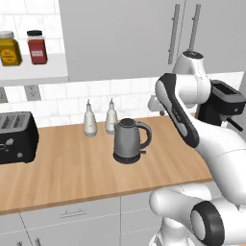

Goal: Navigate to the range hood.

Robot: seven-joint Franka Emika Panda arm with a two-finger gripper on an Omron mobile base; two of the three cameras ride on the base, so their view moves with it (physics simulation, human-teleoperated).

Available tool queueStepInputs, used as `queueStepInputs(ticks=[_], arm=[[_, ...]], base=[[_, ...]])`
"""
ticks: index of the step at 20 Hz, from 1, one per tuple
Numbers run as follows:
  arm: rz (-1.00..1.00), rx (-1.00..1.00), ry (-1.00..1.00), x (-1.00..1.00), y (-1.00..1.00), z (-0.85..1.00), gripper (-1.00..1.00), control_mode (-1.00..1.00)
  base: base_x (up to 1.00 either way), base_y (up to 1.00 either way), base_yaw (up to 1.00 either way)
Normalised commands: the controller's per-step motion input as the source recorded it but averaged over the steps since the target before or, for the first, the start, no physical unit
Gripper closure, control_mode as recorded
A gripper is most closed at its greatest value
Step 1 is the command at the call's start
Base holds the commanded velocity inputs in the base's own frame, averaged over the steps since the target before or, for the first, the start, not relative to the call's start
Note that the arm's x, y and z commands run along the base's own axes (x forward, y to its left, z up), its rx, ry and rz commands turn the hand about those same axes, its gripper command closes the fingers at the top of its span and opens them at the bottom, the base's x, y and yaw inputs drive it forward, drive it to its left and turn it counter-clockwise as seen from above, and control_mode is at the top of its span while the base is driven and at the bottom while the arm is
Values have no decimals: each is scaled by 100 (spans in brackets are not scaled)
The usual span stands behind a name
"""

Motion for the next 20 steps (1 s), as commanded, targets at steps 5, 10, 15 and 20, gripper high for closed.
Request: queueStepInputs(ticks=[5, 10, 15, 20], arm=[[0, 0, 3, -12, 0, 0, -100, -100], [0, 0, 7, -86, 0, -4, -100, -100], [0, 0, -20, -92, 0, 7, -100, -100], [0, 0, -39, -57, 0, 34, -100, -100]], base=[[0, 0, 0], [0, 0, 0], [0, 0, 0], [0, 0, 0]])
